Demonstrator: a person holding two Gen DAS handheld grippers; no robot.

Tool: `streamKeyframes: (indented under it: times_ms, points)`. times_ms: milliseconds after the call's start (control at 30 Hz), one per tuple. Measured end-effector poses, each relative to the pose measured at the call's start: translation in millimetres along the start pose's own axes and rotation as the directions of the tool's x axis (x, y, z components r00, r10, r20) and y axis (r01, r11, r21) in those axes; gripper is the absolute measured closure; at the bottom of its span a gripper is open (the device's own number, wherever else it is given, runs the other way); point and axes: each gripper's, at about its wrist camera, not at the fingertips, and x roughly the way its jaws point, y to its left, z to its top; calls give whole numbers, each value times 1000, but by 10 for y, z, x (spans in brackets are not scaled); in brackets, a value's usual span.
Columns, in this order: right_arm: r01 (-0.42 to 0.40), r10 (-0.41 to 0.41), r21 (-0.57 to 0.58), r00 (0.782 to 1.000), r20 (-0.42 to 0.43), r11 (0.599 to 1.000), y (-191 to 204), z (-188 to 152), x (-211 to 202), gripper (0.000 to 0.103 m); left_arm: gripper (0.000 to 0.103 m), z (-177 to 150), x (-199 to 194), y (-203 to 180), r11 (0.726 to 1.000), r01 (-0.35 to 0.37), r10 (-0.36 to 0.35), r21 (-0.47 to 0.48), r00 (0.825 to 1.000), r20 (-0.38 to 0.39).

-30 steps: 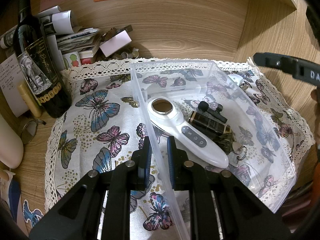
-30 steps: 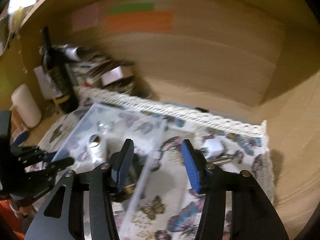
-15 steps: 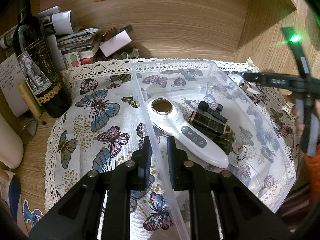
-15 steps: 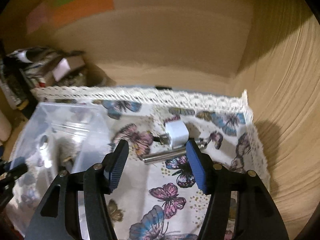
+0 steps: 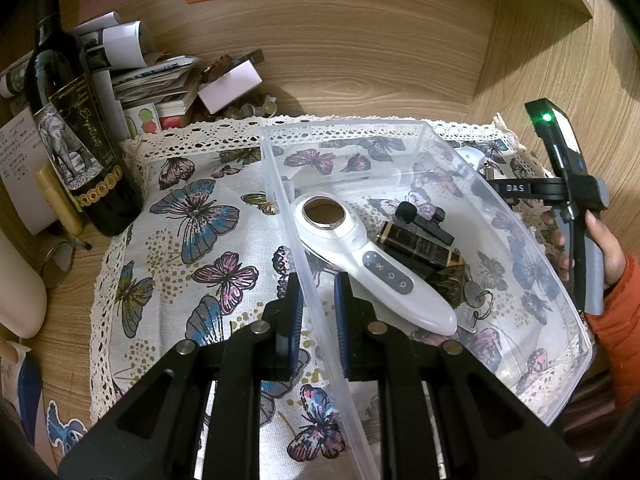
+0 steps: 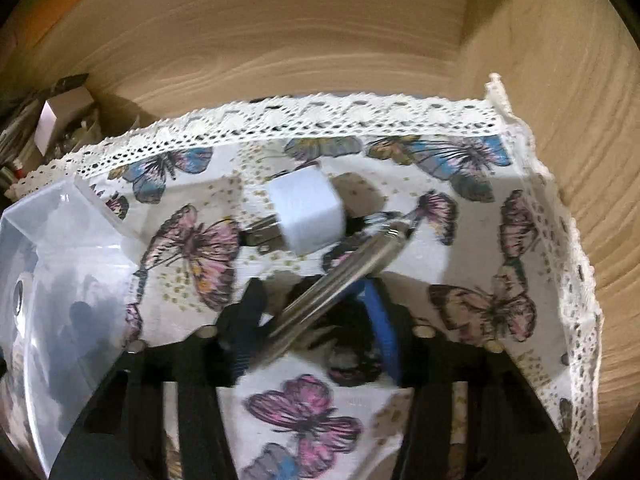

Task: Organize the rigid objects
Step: 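Move the right gripper to the silver metal rod and grasp its end, then carry the silver rod over the box and lower it inside, releasing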

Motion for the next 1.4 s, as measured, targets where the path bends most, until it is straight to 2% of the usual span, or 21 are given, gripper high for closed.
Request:
streamKeyframes:
  times_ms: [133, 200, 400, 600, 767, 1067, 1200, 1400]
  points:
    - [7, -7, 5, 1000, 13, 1000, -147, -70, -72, 85, 88, -1, 1, -2, 1000, 1, -1, -1, 1000, 0]
    - [21, -21, 3, 999, 24, 1000, -210, -106, -95, 89, 88, -1, 1, -4, 1000, 1, -1, -1, 1000, 0]
    - [3, -4, 10, 999, 51, 1000, -309, -229, -236, 89, 88, -1, 1, -5, 1000, 0, 0, 0, 1000, 0]
    - [-18, 19, -5, 991, 132, 1000, -264, -341, -663, 89, 88, -5, -1, 2, 1000, 0, 0, 1, 1000, -1]
    - [-23, 33, -49, 976, 217, 999, -70, -232, -1021, 89, 88, -10, -3, 10, 1000, -2, 2, 2, 1000, 0]
    - [-47, 74, -100, 957, 281, 994, 217, -120, -1256, 89, 88, -11, -9, 12, 1000, 0, 0, 3, 1000, -2]
    - [-66, 100, -116, 941, 322, 991, 337, -89, -1370, 89, 88, -12, -9, 12, 1000, 0, 0, 3, 1000, -2]
    - [-102, 166, -177, 902, 400, 979, 542, -59, -1730, 89, 88, -12, -12, 11, 1000, -2, 2, 4, 1000, -2]
